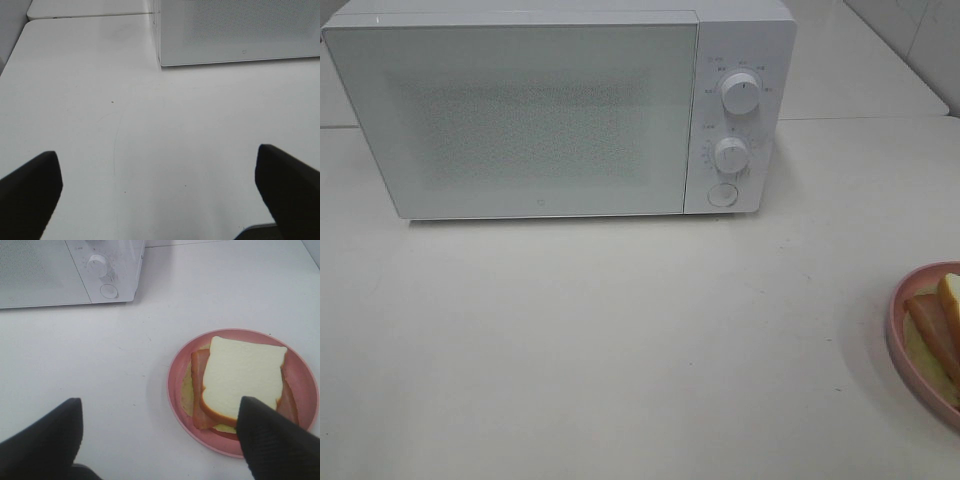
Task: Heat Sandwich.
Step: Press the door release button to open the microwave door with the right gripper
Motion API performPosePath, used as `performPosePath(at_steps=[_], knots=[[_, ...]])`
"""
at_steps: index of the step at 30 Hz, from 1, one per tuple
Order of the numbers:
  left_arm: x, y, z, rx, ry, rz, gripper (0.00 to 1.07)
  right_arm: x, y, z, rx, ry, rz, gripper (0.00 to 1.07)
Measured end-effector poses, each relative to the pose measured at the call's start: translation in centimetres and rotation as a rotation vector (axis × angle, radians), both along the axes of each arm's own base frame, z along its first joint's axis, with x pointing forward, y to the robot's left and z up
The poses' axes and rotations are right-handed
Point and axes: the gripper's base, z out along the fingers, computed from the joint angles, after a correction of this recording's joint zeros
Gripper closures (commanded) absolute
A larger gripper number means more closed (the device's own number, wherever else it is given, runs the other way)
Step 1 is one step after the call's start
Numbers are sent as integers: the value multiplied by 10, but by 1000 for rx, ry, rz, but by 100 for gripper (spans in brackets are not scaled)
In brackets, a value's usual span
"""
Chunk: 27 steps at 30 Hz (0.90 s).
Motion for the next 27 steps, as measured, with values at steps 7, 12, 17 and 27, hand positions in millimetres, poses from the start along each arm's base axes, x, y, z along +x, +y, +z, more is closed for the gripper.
performPosePath(at_steps=[7, 12, 17, 27], knots=[[0, 0, 0, 0, 0, 0, 9, 2, 0, 15, 3, -64, -4, 23], [0, 0, 0, 0, 0, 0, 9, 18, 0, 20, 5, -47, -8, 24], [0, 0, 0, 0, 0, 0, 9, 34, 0, 26, 7, -55, -14, 24], [0, 0, 0, 0, 0, 0, 9, 63, 1, 34, -6, -88, -17, 26]])
